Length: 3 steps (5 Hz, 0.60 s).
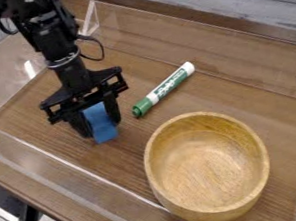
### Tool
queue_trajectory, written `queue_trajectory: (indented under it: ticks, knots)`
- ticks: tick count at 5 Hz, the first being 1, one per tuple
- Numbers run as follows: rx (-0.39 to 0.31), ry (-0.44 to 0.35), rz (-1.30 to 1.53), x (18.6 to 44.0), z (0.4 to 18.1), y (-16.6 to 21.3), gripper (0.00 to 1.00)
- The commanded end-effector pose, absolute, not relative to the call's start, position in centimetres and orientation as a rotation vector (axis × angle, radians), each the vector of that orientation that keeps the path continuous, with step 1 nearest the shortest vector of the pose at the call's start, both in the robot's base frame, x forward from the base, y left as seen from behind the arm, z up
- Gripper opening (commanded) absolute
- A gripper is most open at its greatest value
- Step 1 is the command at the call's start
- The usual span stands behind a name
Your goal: Put the blue block in the brown bowl
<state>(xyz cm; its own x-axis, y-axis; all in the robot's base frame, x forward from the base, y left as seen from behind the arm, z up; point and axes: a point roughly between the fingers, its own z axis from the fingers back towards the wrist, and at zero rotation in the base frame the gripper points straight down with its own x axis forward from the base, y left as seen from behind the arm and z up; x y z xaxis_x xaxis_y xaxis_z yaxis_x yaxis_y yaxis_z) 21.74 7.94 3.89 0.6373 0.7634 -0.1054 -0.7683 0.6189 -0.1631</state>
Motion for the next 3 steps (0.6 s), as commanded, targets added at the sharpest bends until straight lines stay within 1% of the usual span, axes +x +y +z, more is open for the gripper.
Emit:
queue_trajectory:
  ticks: [1, 2, 3]
  knots:
    - [-0.175, -0.032, 0.862, 22.4, 5.7, 8.6, 0.00]
    - [-0.158, -0.039, 0.849, 22.5, 6.4, 8.8, 0.00]
    - [-0.144, -0.054, 0.829, 22.8, 8.0, 9.1, 0.00]
